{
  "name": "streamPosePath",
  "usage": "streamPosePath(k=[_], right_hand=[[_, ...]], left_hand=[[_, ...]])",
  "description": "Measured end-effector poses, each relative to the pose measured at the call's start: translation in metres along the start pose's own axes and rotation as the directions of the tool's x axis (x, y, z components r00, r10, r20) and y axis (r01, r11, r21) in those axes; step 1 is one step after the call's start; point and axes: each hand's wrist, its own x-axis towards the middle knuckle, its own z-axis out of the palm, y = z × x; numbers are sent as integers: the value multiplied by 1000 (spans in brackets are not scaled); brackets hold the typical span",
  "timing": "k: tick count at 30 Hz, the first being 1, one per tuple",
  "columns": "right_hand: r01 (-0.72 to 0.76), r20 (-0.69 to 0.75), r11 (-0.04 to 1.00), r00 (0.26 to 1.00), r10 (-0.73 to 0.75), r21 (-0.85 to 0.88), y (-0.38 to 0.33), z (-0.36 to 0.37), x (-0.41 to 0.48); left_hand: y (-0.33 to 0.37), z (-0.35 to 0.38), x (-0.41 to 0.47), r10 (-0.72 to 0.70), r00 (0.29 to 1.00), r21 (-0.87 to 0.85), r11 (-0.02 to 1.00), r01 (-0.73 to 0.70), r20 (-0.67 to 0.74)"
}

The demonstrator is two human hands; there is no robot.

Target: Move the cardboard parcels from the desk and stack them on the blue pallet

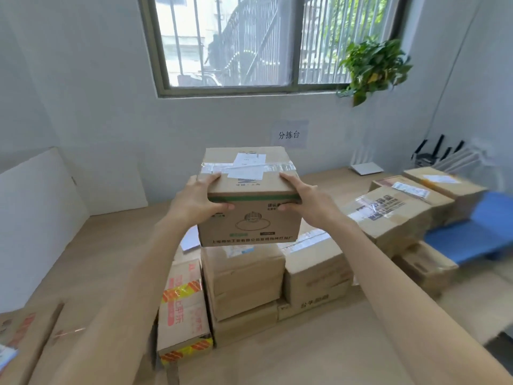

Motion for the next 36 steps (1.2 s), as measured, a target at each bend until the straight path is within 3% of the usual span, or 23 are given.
streamPosePath(k=[19, 36], right_hand=[[-348, -234, 932, 919, 317, -106, 387, -248, -98], [-525, -318, 843, 825, 468, -119, 636, -347, -108]], left_hand=[[416, 263, 85, 359, 921, -187, 925, -330, 150], [639, 443, 170, 515, 824, -236, 853, -466, 236]])
